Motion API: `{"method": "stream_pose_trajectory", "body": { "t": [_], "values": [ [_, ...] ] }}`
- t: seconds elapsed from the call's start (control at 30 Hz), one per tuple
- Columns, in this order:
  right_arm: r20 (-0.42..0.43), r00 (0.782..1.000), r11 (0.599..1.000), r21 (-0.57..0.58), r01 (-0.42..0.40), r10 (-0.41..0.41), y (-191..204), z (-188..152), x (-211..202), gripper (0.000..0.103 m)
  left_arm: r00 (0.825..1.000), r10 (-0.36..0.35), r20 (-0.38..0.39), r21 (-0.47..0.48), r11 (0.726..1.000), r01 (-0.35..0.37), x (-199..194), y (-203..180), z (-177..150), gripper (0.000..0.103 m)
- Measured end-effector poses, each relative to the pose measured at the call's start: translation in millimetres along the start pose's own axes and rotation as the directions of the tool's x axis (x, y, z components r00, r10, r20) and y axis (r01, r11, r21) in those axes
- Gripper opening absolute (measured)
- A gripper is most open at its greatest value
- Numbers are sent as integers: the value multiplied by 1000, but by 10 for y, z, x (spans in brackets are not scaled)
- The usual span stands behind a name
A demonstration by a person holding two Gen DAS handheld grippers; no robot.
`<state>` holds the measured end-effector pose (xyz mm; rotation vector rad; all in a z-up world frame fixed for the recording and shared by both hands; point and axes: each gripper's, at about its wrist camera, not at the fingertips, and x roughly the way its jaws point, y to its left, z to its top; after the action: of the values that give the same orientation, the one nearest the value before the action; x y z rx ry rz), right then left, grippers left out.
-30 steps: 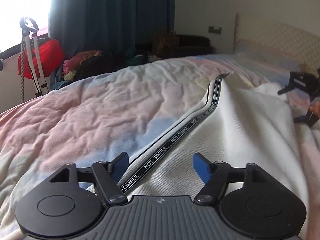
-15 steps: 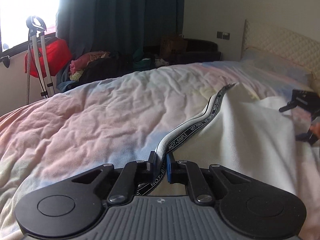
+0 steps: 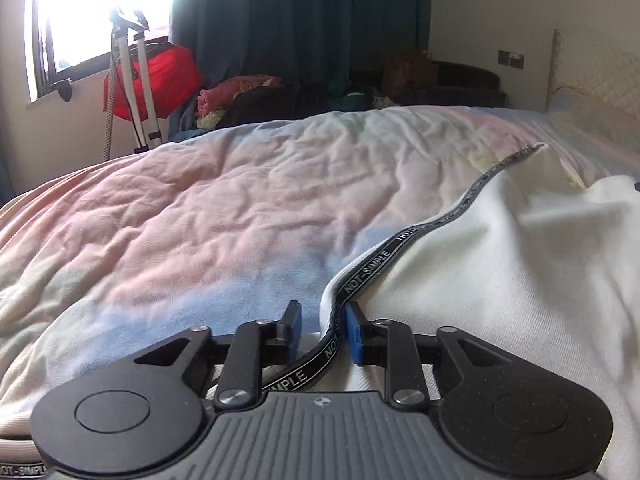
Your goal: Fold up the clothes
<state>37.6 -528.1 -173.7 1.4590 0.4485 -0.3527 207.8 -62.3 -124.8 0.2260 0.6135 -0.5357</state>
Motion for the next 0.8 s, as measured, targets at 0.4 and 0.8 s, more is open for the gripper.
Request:
{"method": "stream_pose_trajectory", "body": {
  "t": [0.4,0.8],
  "values": [
    [22,998,994,-92,-51,53,68,97,374,103,992,124,-19,-332,935,-123,-1518,395,-254,76],
    [103,993,967,-254,-30,58,293,181,53,12,970,241,25,-416,885,-209,-1752,49,-491,85]
  ]
}}
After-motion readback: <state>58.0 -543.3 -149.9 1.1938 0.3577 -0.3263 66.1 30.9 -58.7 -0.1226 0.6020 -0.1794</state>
